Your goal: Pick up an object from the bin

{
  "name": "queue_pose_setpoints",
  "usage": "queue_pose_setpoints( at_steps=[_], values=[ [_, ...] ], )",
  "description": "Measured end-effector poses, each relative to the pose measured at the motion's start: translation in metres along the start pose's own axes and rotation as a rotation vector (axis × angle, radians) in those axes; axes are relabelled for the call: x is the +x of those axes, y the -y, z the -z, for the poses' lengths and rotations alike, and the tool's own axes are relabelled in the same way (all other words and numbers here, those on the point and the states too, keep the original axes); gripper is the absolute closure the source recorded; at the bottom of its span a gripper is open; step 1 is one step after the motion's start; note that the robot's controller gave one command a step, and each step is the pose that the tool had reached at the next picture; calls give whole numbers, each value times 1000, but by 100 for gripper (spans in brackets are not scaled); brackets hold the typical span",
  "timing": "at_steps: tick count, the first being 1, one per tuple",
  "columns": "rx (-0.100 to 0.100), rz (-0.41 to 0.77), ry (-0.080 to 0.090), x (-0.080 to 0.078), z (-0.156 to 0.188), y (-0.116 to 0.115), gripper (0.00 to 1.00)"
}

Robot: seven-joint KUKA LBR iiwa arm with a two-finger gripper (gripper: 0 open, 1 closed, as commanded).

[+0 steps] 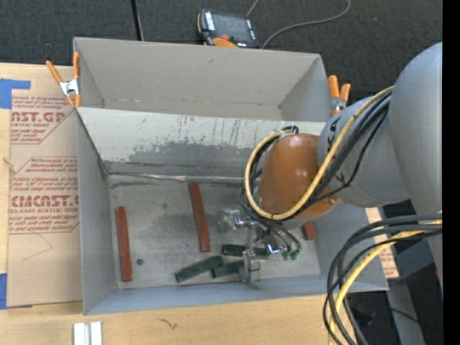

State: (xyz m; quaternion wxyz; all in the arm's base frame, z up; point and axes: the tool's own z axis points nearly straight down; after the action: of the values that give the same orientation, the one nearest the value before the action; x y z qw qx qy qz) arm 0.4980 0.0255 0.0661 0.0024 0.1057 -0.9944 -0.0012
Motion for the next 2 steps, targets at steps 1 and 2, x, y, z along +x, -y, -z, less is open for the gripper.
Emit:
queue_pose_setpoints(
  at_steps=[1,2],
  values=[
    [2,-2,7,-2,7,2,100],
    [3,-124,16,-24,167,-6,100]
  ],
)
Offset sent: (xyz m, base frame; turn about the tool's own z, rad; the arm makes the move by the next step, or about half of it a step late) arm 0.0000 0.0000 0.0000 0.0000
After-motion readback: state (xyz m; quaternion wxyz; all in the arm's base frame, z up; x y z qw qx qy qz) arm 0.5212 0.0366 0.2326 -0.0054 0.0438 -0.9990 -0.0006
